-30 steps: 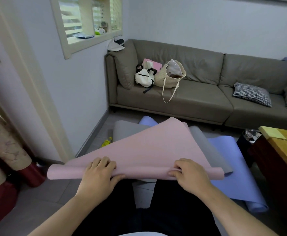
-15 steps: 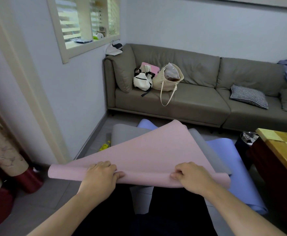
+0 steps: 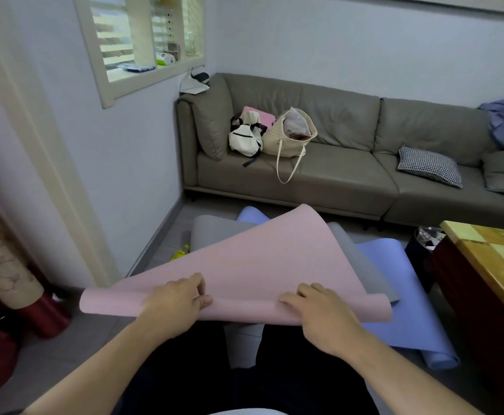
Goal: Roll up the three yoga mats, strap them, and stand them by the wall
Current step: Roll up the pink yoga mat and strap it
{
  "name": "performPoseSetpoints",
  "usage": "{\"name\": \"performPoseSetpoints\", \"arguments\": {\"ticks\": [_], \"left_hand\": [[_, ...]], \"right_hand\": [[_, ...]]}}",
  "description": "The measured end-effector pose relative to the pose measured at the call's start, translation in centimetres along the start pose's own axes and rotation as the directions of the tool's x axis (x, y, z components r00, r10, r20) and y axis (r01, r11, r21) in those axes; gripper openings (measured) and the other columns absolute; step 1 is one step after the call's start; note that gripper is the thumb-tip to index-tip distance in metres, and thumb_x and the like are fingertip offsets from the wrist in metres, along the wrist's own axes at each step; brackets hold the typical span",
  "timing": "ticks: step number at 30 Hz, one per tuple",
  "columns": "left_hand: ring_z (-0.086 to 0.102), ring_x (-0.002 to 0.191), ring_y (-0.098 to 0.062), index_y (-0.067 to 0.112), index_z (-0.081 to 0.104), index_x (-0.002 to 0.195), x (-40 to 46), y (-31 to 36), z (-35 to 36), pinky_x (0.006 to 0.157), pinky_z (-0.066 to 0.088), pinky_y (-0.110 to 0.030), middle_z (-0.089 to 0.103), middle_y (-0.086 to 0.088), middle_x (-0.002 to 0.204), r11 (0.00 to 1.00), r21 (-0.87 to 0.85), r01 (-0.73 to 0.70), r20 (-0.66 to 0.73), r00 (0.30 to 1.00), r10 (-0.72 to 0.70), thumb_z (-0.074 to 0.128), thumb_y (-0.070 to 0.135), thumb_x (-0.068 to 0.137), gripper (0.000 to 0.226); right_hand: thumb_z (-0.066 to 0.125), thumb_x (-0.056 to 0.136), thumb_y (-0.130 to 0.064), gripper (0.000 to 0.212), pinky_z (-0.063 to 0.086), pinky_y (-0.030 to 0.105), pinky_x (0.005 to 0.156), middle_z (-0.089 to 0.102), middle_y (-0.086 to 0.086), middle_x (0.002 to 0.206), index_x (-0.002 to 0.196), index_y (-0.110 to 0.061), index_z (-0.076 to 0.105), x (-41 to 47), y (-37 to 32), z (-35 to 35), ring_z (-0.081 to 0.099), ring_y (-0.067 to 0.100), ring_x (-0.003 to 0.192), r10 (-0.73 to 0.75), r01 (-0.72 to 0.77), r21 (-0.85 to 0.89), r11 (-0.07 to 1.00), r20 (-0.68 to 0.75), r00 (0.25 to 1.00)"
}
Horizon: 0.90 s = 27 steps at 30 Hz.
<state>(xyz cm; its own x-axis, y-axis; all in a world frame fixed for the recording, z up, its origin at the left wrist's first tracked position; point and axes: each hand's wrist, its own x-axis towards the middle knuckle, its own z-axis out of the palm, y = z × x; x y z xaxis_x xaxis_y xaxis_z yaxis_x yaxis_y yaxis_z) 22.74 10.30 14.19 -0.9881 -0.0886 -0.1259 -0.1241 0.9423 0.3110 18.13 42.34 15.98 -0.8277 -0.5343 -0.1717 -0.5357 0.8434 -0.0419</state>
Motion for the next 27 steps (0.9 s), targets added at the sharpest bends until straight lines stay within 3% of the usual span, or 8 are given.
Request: {"name": "performPoseSetpoints", "arguments": {"ticks": [2, 4, 8, 12, 13, 16, 22, 27], "left_hand": [[0.062, 0.102, -0.025, 0.03, 0.054, 0.101, -0.1, 0.1, 0.0, 0.089, 0.05, -0.039, 0.066, 0.002, 0.109, 1.0, -0.019, 0.018, -0.002, 1.0, -0.018, 0.053, 0.054, 0.102, 0.024], [0.06, 0.103, -0.023, 0.031, 0.056, 0.098, -0.3, 0.3, 0.1, 0.091, 0.05, -0.039, 0.064, 0.004, 0.107, 0.999, -0.026, 0.019, -0.047, 0.999, -0.02, 0.055, 0.056, 0.101, 0.025], [0.052, 0.11, -0.019, 0.035, 0.063, 0.098, -0.4, 0.7, 0.1, 0.098, 0.043, -0.041, 0.055, 0.01, 0.109, 0.999, 0.032, 0.02, -0.153, 0.988, -0.015, 0.058, 0.056, 0.098, 0.022], [0.06, 0.082, -0.029, 0.033, 0.064, 0.091, -0.3, 1.0, 2.2, 0.071, 0.051, -0.04, 0.057, 0.007, 0.089, 0.978, 0.092, -0.187, -0.318, 0.925, 0.207, 0.071, 0.028, 0.092, 0.008], [0.06, 0.082, -0.027, 0.034, 0.063, 0.094, -0.6, 1.0, 2.4, 0.069, 0.05, -0.041, 0.057, 0.009, 0.09, 0.964, 0.114, -0.241, -0.335, 0.904, 0.266, 0.065, 0.034, 0.094, 0.002], [0.059, 0.093, -0.021, 0.038, 0.065, 0.108, -1.1, 0.3, 2.3, 0.08, 0.051, -0.043, 0.064, 0.014, 0.099, 0.951, 0.182, -0.251, -0.238, 0.927, 0.29, 0.047, 0.072, 0.092, 0.042], [0.063, 0.073, -0.03, 0.027, 0.067, 0.091, -0.5, 1.0, 2.6, 0.061, 0.052, -0.041, 0.064, 0.001, 0.079, 0.901, 0.383, -0.203, -0.233, 0.923, 0.307, 0.039, 0.065, 0.089, 0.047], [0.063, 0.068, -0.034, 0.021, 0.064, 0.089, -0.4, 1.2, 2.3, 0.062, 0.051, -0.044, 0.067, -0.005, 0.078, 0.871, 0.451, -0.195, -0.161, 0.942, 0.294, 0.031, 0.061, 0.094, 0.052]], "right_hand": [[0.042, 0.102, -0.048, 0.037, 0.043, 0.039, 0.098, 0.051, -0.011, 0.122, 0.139, -0.043, 0.047, -0.4, -0.2, 0.2, 0.049, 0.02, 0.117, 0.015, -0.013, 0.038, 0.999, -0.044, 0.999], [0.042, 0.095, -0.072, 0.05, 0.044, 0.04, 0.097, 0.051, -0.014, 0.119, 0.133, -0.042, 0.052, -0.3, 0.0, 0.3, 0.048, 0.017, 0.115, 0.045, -0.042, 0.064, 0.997, -0.031, 0.999], [0.048, 0.098, -0.063, 0.036, 0.044, 0.04, 0.091, 0.052, -0.015, 0.108, 0.118, -0.037, 0.063, 0.4, -0.3, 1.0, 0.05, 0.016, 0.114, 0.063, -0.054, 0.1, 0.993, -0.086, 0.994], [0.059, 0.101, -0.048, 0.017, 0.043, 0.037, 0.083, 0.05, -0.014, 0.093, 0.101, -0.033, 0.067, 1.3, -0.2, 1.0, 0.055, 0.017, 0.107, 0.104, -0.075, 0.203, 0.976, -0.134, 0.986], [0.06, 0.1, -0.047, 0.017, 0.045, 0.037, 0.083, 0.053, -0.012, 0.092, 0.096, -0.032, 0.066, 1.5, -0.2, 0.9, 0.055, 0.017, 0.105, 0.116, -0.084, 0.223, 0.971, -0.134, 0.984], [0.06, 0.099, -0.049, 0.021, 0.049, 0.039, 0.085, 0.058, -0.01, 0.094, 0.087, -0.031, 0.06, 2.0, -0.2, 0.8, 0.057, 0.019, 0.1, 0.159, -0.121, 0.278, 0.953, -0.117, 0.98], [0.041, 0.109, -0.048, 0.025, 0.039, 0.04, 0.085, 0.065, -0.006, 0.116, 0.114, -0.028, 0.055, 1.2, -0.8, 1.3, 0.054, 0.025, 0.11, 0.043, -0.041, 0.018, 0.999, -0.147, 0.988], [0.033, 0.111, -0.05, 0.032, 0.041, 0.043, 0.093, 0.066, 0.001, 0.126, 0.122, -0.024, 0.048, 1.2, -0.7, 1.0, 0.056, 0.03, 0.112, 0.04, -0.042, -0.038, 0.998, -0.072, 0.997]]}}
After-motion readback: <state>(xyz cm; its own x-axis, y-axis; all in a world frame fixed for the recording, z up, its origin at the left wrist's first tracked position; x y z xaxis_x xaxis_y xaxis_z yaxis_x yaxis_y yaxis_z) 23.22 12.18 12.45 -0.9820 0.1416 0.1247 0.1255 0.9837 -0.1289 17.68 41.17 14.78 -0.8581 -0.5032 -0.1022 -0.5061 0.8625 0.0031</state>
